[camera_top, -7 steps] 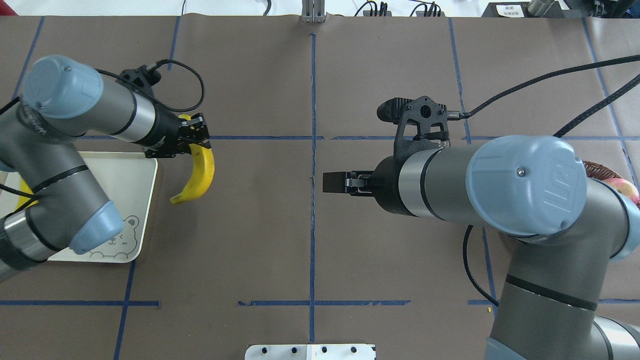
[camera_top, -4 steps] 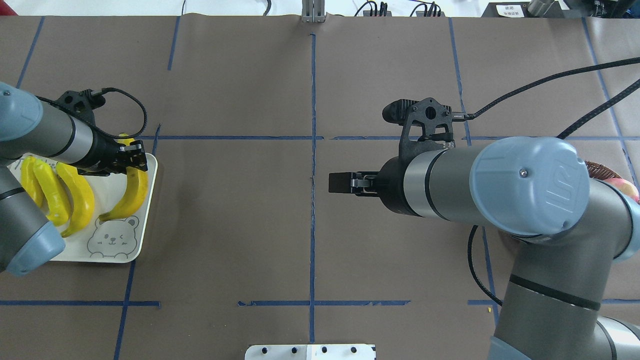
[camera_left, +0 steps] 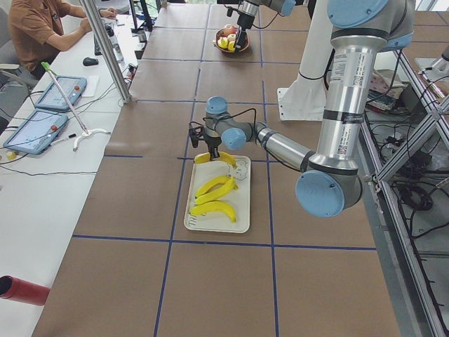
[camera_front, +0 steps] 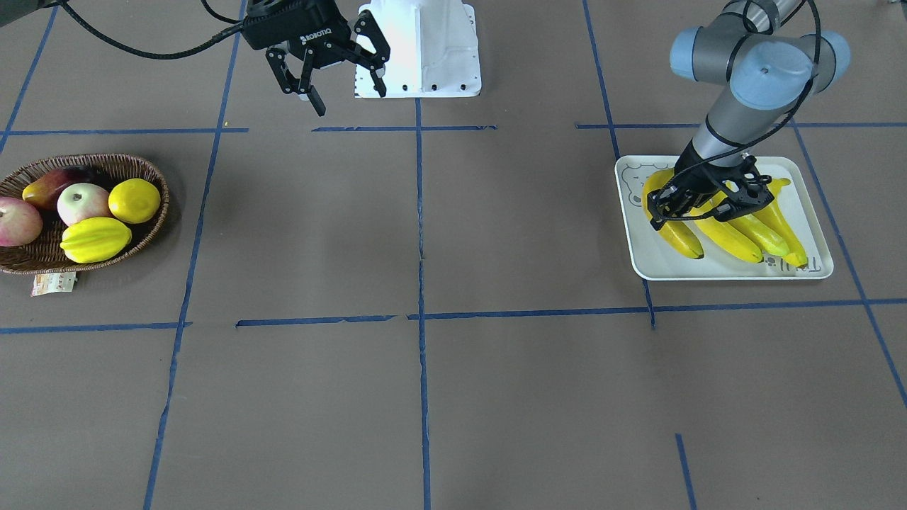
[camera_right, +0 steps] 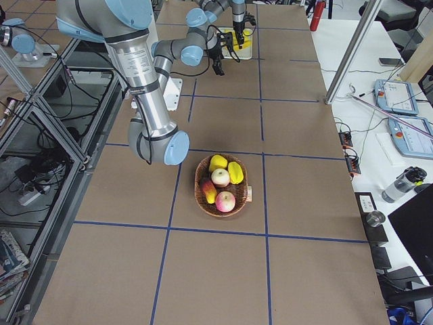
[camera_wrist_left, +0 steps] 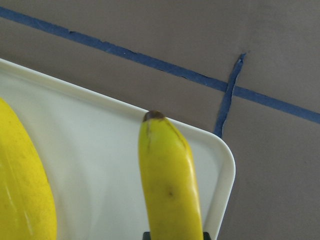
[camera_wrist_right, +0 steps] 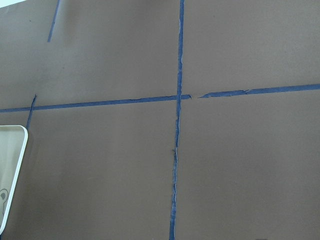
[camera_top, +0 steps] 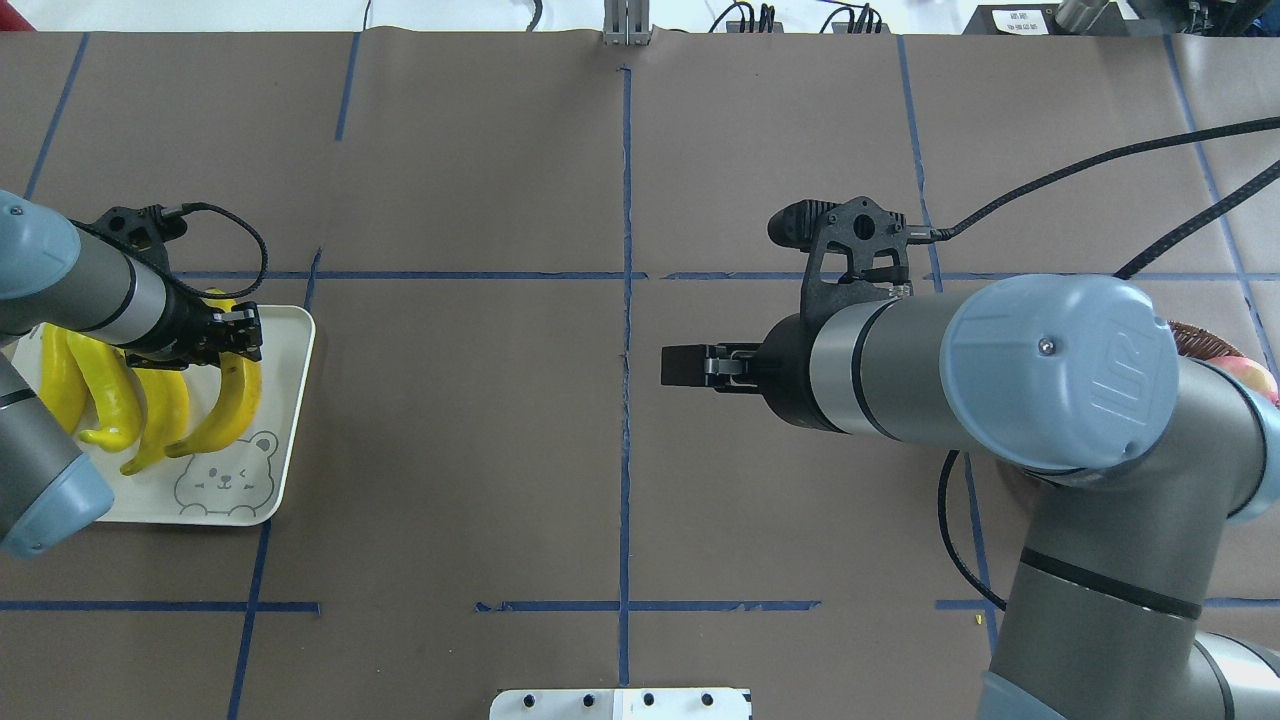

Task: Transfer all bananas from basket to plate

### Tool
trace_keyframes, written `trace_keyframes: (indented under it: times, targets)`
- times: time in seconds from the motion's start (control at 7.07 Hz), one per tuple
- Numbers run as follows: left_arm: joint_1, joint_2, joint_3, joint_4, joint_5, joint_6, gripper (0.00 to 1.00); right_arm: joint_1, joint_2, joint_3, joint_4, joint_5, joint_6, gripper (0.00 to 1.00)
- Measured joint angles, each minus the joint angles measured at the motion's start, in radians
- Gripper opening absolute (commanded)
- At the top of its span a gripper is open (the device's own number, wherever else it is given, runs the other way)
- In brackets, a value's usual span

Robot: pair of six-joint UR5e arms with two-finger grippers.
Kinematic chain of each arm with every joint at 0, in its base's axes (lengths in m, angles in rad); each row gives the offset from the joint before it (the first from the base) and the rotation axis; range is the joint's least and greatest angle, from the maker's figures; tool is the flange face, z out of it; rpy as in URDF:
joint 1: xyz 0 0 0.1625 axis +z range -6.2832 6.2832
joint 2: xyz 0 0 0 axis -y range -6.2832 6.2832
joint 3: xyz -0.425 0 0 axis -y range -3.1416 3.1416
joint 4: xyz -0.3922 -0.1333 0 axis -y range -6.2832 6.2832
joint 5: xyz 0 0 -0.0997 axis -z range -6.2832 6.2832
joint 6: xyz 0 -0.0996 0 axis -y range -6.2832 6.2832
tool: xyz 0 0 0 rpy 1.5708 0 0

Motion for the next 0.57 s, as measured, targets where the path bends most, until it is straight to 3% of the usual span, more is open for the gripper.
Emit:
trace_keyframes:
  times: [0.57]
  targets:
    - [-0.017, 0.054, -0.06, 0.008, 0.012, 0.054, 0.99, 0.038, -0.042, 0.002, 0.0, 0.017, -0.017, 1.0]
